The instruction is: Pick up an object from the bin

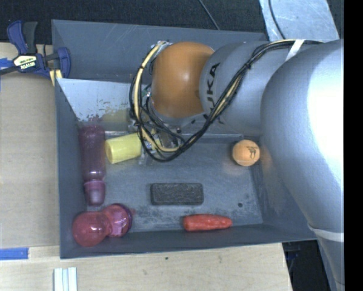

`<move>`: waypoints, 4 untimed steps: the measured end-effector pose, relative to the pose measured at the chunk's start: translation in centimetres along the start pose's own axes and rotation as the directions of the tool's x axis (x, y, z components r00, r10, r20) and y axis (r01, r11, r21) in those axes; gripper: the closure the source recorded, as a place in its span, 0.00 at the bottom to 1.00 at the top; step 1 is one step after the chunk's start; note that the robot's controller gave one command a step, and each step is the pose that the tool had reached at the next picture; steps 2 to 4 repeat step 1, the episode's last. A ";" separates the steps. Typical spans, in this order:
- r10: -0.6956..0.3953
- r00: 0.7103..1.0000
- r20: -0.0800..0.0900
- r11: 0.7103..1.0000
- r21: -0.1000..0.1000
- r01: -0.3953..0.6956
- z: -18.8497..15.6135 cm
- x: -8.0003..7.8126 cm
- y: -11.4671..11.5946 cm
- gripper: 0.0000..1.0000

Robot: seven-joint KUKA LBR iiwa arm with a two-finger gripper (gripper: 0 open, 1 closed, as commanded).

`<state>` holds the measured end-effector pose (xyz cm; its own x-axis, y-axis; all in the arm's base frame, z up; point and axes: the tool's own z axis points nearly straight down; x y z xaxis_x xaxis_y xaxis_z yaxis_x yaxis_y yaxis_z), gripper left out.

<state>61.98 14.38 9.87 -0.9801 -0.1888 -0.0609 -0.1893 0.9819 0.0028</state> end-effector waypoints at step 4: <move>-0.021 1.000 -0.002 1.000 0.000 0.021 -9.0 1.5 0.5 1.00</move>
Offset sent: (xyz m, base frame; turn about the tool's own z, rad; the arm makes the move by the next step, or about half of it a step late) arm -0.0215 0.0011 0.0249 -0.0104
